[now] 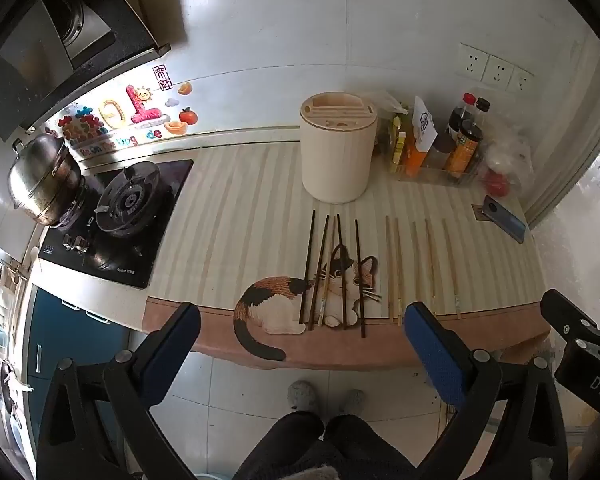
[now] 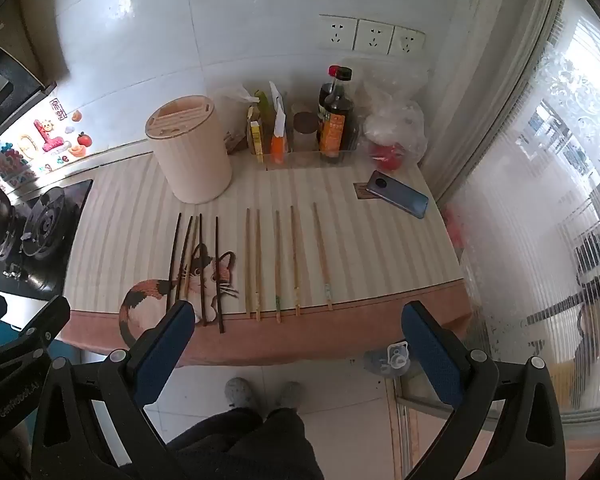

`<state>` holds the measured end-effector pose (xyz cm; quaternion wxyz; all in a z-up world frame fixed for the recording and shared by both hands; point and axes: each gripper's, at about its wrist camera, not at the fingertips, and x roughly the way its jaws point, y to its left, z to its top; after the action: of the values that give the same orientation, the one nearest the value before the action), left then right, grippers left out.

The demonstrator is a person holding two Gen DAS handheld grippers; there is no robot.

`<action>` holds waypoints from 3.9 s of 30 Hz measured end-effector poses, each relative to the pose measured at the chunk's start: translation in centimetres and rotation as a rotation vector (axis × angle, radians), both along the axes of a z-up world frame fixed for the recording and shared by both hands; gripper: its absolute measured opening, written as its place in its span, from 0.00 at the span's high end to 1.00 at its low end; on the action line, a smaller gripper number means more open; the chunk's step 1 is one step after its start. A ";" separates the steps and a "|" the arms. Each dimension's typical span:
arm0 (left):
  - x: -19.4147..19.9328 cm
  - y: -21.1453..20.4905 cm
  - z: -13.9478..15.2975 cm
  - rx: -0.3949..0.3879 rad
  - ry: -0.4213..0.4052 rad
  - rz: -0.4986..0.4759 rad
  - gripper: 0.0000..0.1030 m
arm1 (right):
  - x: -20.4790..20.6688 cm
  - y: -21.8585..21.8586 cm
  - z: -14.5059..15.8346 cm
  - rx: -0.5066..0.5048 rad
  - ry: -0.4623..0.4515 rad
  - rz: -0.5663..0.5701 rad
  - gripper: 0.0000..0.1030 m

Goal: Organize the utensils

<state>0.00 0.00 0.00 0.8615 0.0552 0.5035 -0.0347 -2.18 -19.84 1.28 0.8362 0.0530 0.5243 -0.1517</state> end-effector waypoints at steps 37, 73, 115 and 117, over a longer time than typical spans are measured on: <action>0.0 -0.7 0.5 -0.010 -0.001 -0.013 0.00 | -0.5 0.3 0.9 0.000 -0.009 -0.001 0.00; 0.3 -1.4 1.1 -0.022 -0.005 -0.014 0.00 | 0.2 0.3 0.9 -0.012 -0.009 0.008 0.00; 12.4 0.8 -12.8 0.092 0.014 0.164 0.02 | 9.3 -5.5 -12.1 0.140 0.040 0.048 0.34; 14.1 1.0 -16.0 0.087 0.101 0.154 0.10 | 10.7 -5.7 -14.8 0.197 0.083 0.051 0.41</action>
<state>14.09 1.00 -16.01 0.8319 0.0518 0.5501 0.0508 8.56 -25.56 -13.47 0.8081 0.1152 0.5721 -0.0800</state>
